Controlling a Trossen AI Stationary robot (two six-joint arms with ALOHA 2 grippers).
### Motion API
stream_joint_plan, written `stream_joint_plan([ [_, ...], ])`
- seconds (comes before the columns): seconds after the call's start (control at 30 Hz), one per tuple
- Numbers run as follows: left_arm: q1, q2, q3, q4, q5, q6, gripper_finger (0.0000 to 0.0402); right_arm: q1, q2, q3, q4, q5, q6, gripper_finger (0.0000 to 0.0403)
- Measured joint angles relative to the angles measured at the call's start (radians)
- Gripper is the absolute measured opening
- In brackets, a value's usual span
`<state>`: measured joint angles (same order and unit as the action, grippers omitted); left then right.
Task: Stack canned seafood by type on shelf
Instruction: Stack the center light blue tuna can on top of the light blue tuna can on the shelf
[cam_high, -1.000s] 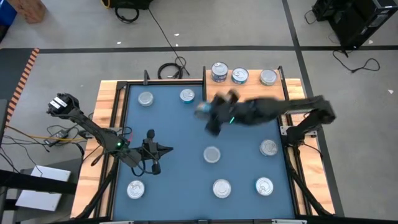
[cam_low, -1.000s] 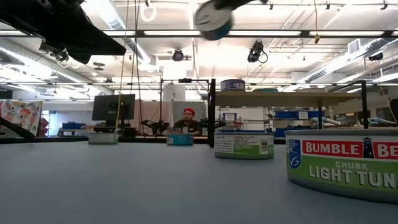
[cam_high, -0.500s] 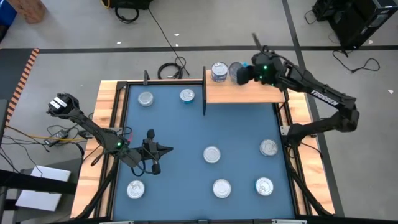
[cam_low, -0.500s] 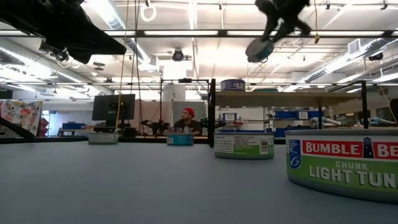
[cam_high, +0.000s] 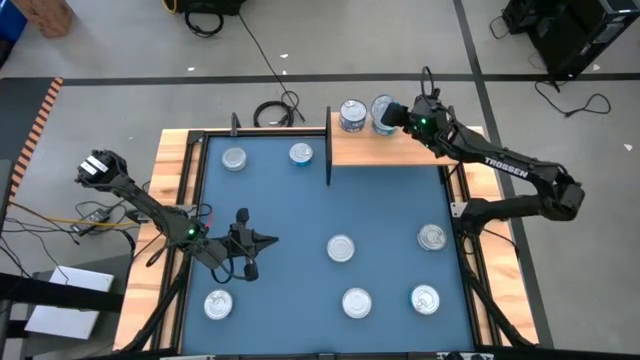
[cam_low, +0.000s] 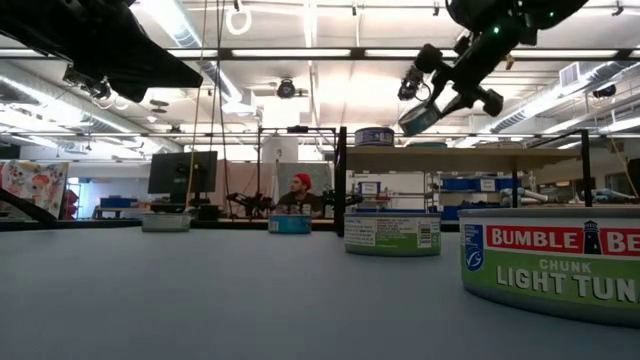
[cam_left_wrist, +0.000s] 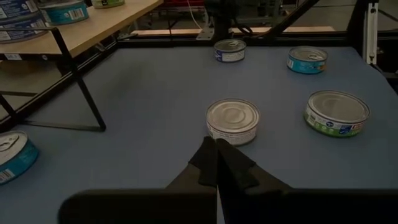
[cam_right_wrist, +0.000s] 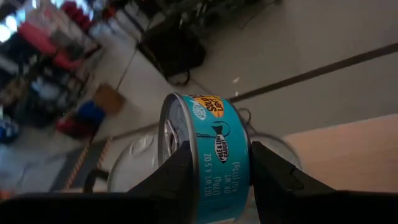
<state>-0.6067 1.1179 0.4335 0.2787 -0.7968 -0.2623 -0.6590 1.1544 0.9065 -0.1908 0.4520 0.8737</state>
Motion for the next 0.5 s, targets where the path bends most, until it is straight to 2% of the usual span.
stream_joint_plan([
  [0.5,0.000,0.000,0.000,0.000,0.004,-0.001,0.0000,-0.049,0.015,-0.008,-0.008,-0.031,0.119,0.0122],
])
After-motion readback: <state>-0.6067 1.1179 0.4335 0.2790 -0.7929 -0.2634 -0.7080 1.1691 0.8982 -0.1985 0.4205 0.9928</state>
